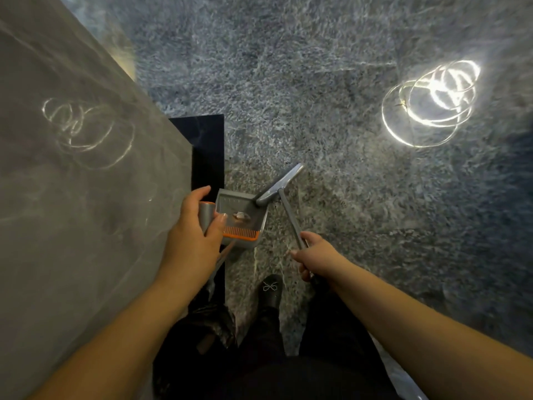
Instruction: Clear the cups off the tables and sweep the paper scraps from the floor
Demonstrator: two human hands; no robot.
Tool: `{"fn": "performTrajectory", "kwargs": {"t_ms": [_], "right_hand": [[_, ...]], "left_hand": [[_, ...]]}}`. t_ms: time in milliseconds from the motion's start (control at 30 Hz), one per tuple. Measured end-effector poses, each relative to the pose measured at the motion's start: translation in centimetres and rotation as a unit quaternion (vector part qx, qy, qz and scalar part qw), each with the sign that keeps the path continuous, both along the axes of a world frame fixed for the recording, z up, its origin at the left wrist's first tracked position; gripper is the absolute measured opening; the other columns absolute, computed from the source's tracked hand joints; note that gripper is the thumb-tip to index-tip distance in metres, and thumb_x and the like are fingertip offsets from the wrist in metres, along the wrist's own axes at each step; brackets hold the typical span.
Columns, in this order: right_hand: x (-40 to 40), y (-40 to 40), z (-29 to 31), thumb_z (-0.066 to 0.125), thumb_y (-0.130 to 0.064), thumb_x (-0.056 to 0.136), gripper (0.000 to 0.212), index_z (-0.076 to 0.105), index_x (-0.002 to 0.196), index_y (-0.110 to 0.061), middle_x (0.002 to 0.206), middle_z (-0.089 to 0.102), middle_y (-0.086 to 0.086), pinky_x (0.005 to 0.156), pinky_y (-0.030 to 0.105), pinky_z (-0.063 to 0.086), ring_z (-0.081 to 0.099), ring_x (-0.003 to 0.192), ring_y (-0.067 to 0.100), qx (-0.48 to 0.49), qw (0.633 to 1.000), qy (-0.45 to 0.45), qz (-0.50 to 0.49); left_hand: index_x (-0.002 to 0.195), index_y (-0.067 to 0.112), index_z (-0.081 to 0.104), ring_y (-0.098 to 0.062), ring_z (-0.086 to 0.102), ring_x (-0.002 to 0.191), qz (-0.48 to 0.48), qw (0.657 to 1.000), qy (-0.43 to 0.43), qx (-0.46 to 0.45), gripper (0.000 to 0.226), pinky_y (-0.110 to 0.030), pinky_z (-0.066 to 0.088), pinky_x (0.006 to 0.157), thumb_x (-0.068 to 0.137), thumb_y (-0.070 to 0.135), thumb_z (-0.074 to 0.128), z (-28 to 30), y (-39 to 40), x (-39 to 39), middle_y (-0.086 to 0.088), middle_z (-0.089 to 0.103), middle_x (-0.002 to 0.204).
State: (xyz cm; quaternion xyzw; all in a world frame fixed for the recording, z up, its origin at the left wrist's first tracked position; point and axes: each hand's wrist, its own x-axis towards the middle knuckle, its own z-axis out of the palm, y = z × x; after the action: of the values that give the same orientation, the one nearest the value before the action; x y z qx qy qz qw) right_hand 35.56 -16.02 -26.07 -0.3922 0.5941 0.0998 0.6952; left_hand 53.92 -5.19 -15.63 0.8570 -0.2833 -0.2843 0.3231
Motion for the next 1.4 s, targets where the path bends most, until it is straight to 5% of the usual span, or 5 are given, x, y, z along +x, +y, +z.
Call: {"fn": "performTrajectory", "kwargs": {"t_ms": [167,500,667,933,1400], "right_hand": [[-1.8,0.2,2.0,0.052,-0.016,0.096,0.037,0.040,0.131,-0.013,0.078,0.048,0.006,0.040,0.023,0.039,0.046,0.045,0.013,-0.044,0.999,-0.008,-0.025],[-7.7,1.7,6.8,0.050,-0.012,0.097,0.049,0.034,0.142,-0.023,0.101,0.054,0.011,0.039,0.020,0.040,0.048,0.050,0.014,-0.120,0.982,0.010,-0.147],[-11.9,2.9,8.5,0.049,-0.010,0.096,0.051,0.033,0.141,-0.026,0.088,0.051,0.005,0.036,0.018,0.039,0.049,0.047,0.013,-0.155,0.961,0.020,-0.227],[-21.6,4.7,11.1,0.050,-0.005,0.094,0.054,0.032,0.141,-0.025,0.094,0.053,0.010,0.039,0.024,0.041,0.051,0.061,0.020,-0.148,0.927,0.044,-0.341],[-47.2,12.0,13.5,0.050,-0.005,0.094,0.063,0.024,0.149,-0.022,0.107,0.053,0.009,0.043,0.024,0.042,0.054,0.057,0.016,-0.146,0.859,0.106,-0.479]], "left_hand": [[0.115,0.038,0.051,0.025,0.053,0.077,-0.074,0.997,-0.028,-0.020,0.034,0.003,0.037,0.054,0.092,0.017,0.065,1.1,-1.7,0.4,0.022,0.055,0.087],[0.102,0.038,0.054,-0.009,0.052,0.079,-0.236,0.968,-0.075,-0.030,0.019,-0.024,0.037,0.069,0.089,0.030,0.065,2.6,-7.8,-1.4,0.011,0.058,0.092],[0.098,0.042,0.048,0.003,0.047,0.068,-0.331,0.939,-0.085,-0.049,0.022,-0.027,0.035,0.067,0.089,0.031,0.065,3.7,-10.6,-6.0,0.021,0.051,0.078],[0.098,0.043,0.045,0.002,0.052,0.062,-0.458,0.885,-0.048,-0.073,0.031,-0.001,0.037,0.042,0.090,0.022,0.067,5.2,-12.9,-18.2,0.018,0.052,0.078],[0.094,0.041,0.044,-0.007,0.055,0.055,-0.605,0.784,-0.093,-0.102,0.034,-0.019,0.042,0.045,0.089,0.015,0.066,6.4,-13.9,-47.3,0.002,0.063,0.078]]}}
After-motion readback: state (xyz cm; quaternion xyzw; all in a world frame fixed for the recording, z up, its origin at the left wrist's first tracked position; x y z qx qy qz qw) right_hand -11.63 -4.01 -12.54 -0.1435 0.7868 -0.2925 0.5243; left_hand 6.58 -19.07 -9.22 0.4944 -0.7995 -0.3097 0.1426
